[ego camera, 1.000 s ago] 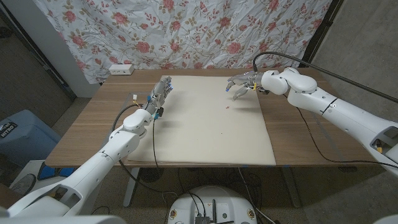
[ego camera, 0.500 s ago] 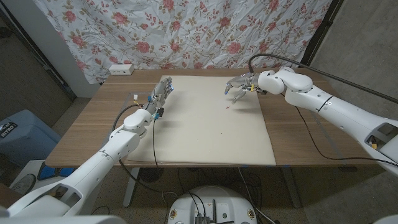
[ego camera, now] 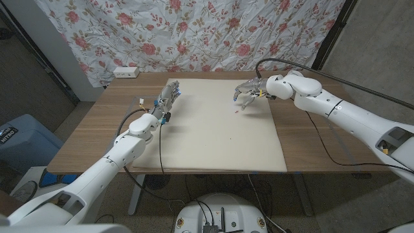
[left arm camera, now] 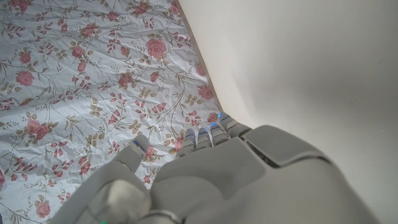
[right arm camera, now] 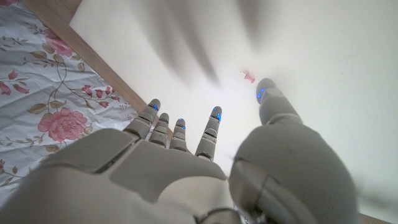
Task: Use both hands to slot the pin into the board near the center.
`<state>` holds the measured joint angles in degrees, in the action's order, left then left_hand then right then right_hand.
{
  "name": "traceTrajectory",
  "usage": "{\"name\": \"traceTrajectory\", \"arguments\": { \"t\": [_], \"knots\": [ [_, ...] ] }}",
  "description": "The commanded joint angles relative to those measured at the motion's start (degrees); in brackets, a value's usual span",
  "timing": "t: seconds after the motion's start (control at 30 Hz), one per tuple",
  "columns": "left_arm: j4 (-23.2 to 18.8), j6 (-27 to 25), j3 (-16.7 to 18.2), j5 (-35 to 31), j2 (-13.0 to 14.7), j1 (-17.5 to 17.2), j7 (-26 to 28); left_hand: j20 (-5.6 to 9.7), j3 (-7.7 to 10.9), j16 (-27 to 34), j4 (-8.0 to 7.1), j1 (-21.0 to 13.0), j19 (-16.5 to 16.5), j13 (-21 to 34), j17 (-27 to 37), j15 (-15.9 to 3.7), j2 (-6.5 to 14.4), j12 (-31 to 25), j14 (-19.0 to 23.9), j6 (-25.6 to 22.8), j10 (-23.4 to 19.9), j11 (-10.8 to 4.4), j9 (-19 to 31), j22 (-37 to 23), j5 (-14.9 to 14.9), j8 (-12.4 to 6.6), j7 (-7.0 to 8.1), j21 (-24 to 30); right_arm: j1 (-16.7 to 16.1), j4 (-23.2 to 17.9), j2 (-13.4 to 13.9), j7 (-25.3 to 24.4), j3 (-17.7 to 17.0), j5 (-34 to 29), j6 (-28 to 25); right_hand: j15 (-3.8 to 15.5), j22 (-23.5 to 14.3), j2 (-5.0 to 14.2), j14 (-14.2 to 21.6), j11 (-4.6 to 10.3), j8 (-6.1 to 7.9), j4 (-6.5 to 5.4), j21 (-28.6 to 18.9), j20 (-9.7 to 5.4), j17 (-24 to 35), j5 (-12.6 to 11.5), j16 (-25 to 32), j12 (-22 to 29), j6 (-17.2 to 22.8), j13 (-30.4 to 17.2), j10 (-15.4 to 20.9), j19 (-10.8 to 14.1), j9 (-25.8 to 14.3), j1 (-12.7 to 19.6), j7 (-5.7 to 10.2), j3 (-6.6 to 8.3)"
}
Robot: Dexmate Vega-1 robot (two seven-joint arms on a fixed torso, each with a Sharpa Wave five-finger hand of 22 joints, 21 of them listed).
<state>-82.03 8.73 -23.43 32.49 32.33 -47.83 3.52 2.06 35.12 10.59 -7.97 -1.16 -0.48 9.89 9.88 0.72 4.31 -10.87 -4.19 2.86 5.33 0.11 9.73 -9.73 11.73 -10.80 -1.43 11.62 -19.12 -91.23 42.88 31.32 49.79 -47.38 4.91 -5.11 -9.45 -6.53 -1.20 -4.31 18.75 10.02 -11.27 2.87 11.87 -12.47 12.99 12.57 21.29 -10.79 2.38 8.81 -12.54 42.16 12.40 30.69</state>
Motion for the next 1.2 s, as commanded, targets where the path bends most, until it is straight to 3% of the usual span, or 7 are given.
{"name": "traceTrajectory", "arguments": {
  "t": [0.03, 0.67, 1.2],
  "knots": [
    [-0.9, -0.7, 0.0, -0.1, 0.3, -0.6, 0.6, 0.56, 0.4, -0.1, -0.04, -0.2, 0.4, 0.2, 0.1, 0.01, 4.8, 0.2, 0.0, -0.2, -0.2, 0.17, 0.2, -0.2, 0.1, -0.01, 0.07, -0.3, -0.1, 1.0, -0.5, -1.7, 1.0, -1.9, 0.6, -0.12, -0.3, 0.37, 0.5, -0.08, 0.77, -0.26, -0.2, -0.24, 0.3, 0.3, 0.4, -0.3, 1.0, -0.3, 0.4, 0.7, -0.3, 0.7, -0.1, -0.15],
    [-2.2, -1.3, 0.1, -0.1, 0.8, -1.4, 1.3, 0.62, 0.56, -0.1, -0.05, -0.1, 0.4, 0.2, 0.1, 0.0, 4.7, 0.2, 0.0, -0.3, -0.2, 0.13, 0.2, -0.2, 0.1, 0.01, 0.05, -0.3, -0.5, 2.8, -1.3, -4.9, 2.3, -4.3, 1.2, 0.26, -0.3, 0.67, 1.0, -0.12, 1.64, -0.38, -0.4, -0.47, 0.4, 0.8, 0.6, -0.4, 2.2, -0.3, 0.9, 1.9, -0.6, 1.2, 0.02, -0.45],
    [-2.1, -1.2, 0.1, 0.2, 0.7, -1.8, 1.0, 0.58, 0.71, -0.2, -0.06, -0.1, 0.4, 0.2, 0.1, 0.01, 4.8, 0.2, 0.0, -0.2, -0.2, 0.15, 0.2, -0.2, 0.0, 0.05, 0.0, -0.4, -1.2, 3.0, -1.4, -7.0, 2.8, -5.7, 1.7, 1.08, -0.2, 0.94, 2.1, 0.69, 2.95, -0.34, -0.6, -0.77, 0.6, 1.4, 0.9, -0.3, 4.1, -0.3, 2.0, 3.3, -1.0, 1.9, -0.03, -0.77]
  ]
}}
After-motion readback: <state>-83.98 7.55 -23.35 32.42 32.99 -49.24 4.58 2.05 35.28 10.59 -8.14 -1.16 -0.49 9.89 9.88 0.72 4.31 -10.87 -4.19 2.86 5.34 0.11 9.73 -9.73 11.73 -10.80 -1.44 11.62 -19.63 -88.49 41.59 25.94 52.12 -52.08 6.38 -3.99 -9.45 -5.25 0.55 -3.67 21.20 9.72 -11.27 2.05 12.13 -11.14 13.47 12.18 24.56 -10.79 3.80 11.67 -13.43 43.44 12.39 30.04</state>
